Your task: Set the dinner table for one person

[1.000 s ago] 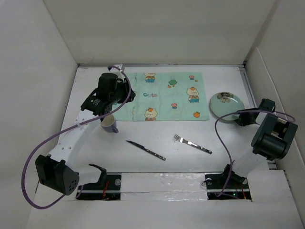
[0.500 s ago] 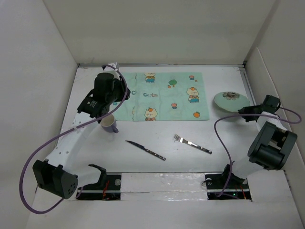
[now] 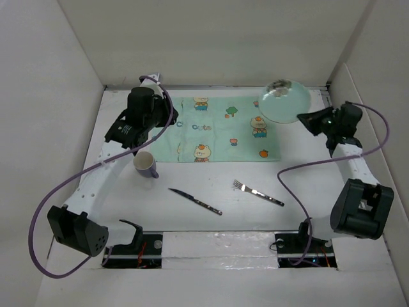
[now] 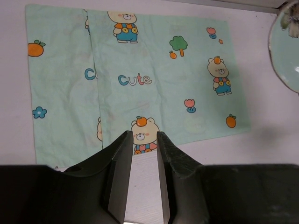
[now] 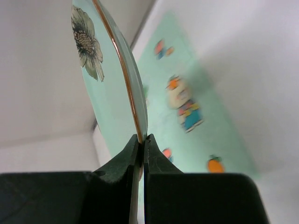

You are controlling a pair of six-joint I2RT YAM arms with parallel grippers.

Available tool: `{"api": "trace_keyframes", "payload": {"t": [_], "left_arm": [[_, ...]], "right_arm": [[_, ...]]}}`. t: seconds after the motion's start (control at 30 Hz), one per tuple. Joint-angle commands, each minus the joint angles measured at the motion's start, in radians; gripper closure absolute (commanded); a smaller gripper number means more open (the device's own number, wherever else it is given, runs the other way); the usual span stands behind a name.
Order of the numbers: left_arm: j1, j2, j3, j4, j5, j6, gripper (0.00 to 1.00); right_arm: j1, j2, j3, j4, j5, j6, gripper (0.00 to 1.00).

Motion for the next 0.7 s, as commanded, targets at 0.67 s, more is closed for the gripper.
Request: {"api": "trace_keyframes", "payload": {"t": [0.67], "left_arm": [[0.031, -0.059, 0.002, -0.029, -0.023, 0.008, 0.75]], "right_arm": [[0.582, 0.612, 0.422, 0.385, -0.157, 0.168, 1.00]]}}
